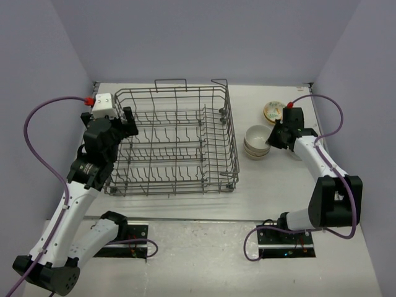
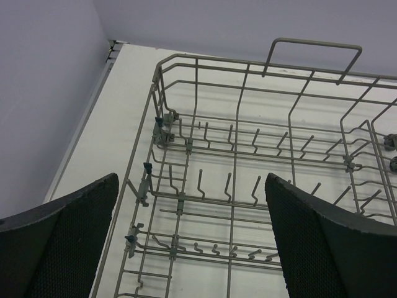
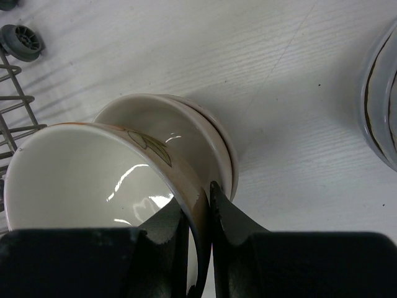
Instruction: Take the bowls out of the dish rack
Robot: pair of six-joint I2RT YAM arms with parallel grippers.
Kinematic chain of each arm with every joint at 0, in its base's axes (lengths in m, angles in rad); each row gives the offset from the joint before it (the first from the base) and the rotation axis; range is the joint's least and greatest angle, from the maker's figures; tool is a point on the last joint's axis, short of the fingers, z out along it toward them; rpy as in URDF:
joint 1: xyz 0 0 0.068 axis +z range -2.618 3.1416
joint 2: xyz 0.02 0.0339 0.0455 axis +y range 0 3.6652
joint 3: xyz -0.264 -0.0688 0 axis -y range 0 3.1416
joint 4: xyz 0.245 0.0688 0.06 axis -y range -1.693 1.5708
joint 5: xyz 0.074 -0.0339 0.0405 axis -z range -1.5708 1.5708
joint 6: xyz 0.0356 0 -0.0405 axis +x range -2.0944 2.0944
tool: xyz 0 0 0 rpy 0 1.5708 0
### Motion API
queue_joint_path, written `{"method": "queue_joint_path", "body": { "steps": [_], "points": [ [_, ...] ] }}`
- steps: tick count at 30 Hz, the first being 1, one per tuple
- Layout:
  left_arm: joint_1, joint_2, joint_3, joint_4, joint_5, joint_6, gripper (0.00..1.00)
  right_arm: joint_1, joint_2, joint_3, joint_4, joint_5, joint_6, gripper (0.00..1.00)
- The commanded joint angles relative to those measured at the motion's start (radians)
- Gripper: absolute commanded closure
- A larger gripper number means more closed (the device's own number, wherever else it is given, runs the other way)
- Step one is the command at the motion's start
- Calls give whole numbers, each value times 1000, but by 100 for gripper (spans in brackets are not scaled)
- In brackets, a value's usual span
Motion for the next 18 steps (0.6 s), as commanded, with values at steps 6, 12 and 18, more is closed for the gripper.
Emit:
{"method": "queue_joint_path", "body": {
  "steps": [6, 12, 18],
  "points": [
    [5, -15, -6, 47, 43, 25, 0, 5, 4, -8, 79, 10, 29, 82],
    [5, -20, -6, 48, 46, 28, 0, 3, 15, -6, 74, 10, 26, 73],
    [5, -18, -8, 51, 58, 30, 0, 3, -8, -3, 63, 10, 29, 69]
  ]
}}
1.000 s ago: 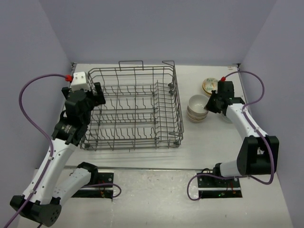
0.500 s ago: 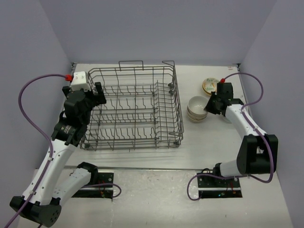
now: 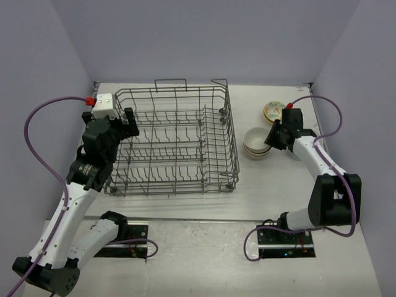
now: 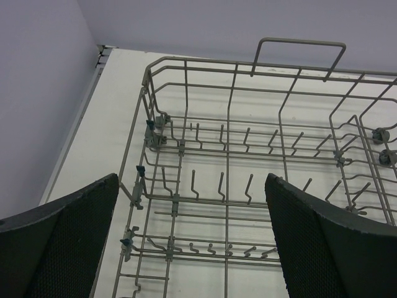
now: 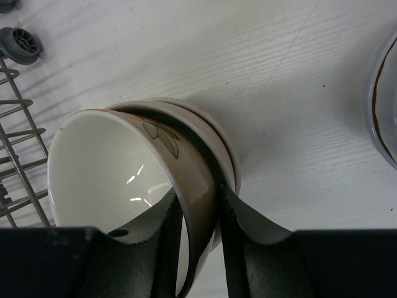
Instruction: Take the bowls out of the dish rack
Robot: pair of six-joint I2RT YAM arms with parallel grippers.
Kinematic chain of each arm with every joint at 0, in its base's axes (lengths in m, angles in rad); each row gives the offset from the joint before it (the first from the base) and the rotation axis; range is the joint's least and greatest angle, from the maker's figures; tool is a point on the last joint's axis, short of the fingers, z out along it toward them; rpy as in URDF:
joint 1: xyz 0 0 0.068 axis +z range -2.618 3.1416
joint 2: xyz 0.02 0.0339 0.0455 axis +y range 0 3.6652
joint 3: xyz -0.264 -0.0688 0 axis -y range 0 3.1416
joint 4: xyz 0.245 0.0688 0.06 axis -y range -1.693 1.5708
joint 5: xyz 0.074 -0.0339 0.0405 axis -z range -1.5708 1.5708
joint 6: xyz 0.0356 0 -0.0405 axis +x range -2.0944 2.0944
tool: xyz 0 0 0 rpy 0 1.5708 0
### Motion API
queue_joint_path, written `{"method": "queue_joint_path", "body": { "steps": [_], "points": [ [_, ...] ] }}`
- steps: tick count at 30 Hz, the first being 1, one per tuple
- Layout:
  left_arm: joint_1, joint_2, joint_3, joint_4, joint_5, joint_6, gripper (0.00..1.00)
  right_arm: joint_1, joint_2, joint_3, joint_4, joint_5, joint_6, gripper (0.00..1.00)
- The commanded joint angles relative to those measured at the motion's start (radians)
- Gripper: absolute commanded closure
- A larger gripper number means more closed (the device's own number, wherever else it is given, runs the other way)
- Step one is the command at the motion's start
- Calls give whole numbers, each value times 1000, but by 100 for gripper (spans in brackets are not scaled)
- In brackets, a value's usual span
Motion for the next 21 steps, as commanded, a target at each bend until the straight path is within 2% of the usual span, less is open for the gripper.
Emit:
{"method": "queue_joint_path", "body": {
  "steps": [1, 16, 17, 21],
  "points": [
    [5, -8, -8, 49, 16, 19, 0, 2, -29, 14, 26, 9, 17, 69],
    [5, -3, -5, 52, 50, 19, 0, 1, -79, 8, -19, 68, 13, 63],
    [5, -5, -5, 52, 52, 19, 0, 0, -75, 8, -20, 69, 13, 64],
    [4, -7, -6, 52, 53, 19, 0, 0, -93, -6, -23, 71, 13, 80]
  ]
}}
